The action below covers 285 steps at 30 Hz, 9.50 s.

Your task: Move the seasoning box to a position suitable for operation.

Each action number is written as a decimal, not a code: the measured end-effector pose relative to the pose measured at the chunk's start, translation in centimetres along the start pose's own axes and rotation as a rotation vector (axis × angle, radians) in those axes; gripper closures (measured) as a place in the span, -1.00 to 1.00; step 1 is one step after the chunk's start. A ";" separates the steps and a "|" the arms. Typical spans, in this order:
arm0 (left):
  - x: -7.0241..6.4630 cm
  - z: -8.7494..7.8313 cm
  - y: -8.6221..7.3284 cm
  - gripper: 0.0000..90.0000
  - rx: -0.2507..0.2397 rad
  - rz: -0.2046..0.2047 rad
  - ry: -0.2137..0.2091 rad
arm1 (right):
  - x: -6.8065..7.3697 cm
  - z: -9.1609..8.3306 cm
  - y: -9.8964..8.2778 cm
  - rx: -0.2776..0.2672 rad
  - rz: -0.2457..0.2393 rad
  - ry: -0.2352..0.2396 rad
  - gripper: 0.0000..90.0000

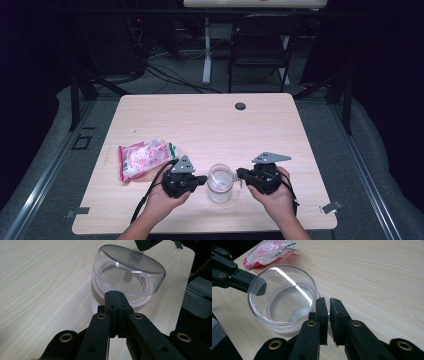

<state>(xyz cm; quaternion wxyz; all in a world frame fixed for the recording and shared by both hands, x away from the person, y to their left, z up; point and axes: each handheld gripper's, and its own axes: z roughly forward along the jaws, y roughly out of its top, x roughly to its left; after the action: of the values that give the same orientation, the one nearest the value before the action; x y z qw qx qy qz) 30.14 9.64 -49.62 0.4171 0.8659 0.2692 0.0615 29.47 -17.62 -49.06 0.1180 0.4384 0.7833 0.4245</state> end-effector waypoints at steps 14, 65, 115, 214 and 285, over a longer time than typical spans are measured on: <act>-0.8 0.0 1.4 0.94 -0.016 0.037 -0.006 | 2.3 -1.8 0.2 -0.034 -0.105 0.033 0.38; 0.1 2.4 0.8 0.18 0.002 -0.023 0.079 | 4.5 -2.5 -0.1 -0.067 -0.233 -0.035 0.12; 0.3 0.3 0.1 0.25 -0.072 -0.042 0.135 | 0.1 -3.2 0.5 -0.119 -0.085 -0.076 0.53; 11.4 1.0 -7.1 0.48 0.090 -0.059 0.663 | -2.0 -4.6 -0.3 -0.156 -0.064 -0.130 0.19; 12.8 -11.4 -6.8 1.00 -0.221 -0.303 0.661 | -1.8 -3.9 0.4 -0.162 -0.093 -0.102 0.18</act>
<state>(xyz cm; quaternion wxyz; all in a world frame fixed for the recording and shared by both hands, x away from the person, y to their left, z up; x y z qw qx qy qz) 34.37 27.55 -48.95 0.4030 0.6995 0.5059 0.3039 28.58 -21.11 -46.64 0.2124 0.4117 0.7588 0.4578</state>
